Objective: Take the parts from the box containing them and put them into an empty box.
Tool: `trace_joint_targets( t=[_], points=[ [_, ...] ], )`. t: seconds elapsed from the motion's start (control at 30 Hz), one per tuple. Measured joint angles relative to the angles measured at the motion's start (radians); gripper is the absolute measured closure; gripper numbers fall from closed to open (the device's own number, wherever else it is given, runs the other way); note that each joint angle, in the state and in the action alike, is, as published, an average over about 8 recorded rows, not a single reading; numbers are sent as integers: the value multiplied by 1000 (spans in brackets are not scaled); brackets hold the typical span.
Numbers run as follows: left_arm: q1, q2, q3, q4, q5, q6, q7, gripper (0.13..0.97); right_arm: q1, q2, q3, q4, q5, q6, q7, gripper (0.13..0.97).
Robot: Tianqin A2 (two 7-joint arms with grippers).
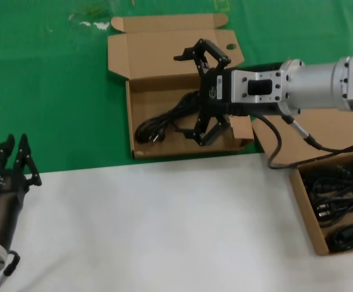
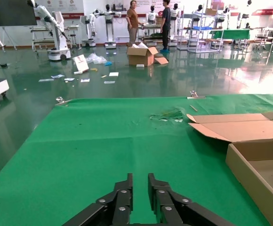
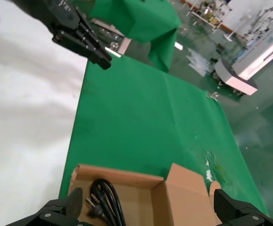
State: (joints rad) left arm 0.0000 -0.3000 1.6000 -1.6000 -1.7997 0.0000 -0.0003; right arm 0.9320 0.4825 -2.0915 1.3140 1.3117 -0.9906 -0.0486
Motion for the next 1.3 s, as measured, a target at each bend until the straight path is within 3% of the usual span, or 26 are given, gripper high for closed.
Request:
trace_joint_targets(
  t=[0.2, 0.5, 0.77, 0.9, 1.17, 1.3],
  points=[
    [0, 0, 0, 0, 0, 0, 0, 869, -64, -13, 34, 20, 34, 68, 3, 129],
    [0, 0, 0, 0, 0, 0, 0, 727, -177, -34, 93, 54, 92, 187, 9, 129],
    [0, 0, 0, 0, 0, 0, 0, 521, -281, -55, 148, 86, 147, 298, 15, 129],
    [0, 0, 0, 0, 0, 0, 0, 521, -332, -65, 175, 102, 174, 352, 17, 129],
    [0, 0, 0, 0, 0, 0, 0, 326, -434, -85, 229, 133, 227, 462, 23, 129],
    [0, 0, 0, 0, 0, 0, 0, 278, -485, -95, 256, 149, 254, 516, 25, 129]
  ],
)
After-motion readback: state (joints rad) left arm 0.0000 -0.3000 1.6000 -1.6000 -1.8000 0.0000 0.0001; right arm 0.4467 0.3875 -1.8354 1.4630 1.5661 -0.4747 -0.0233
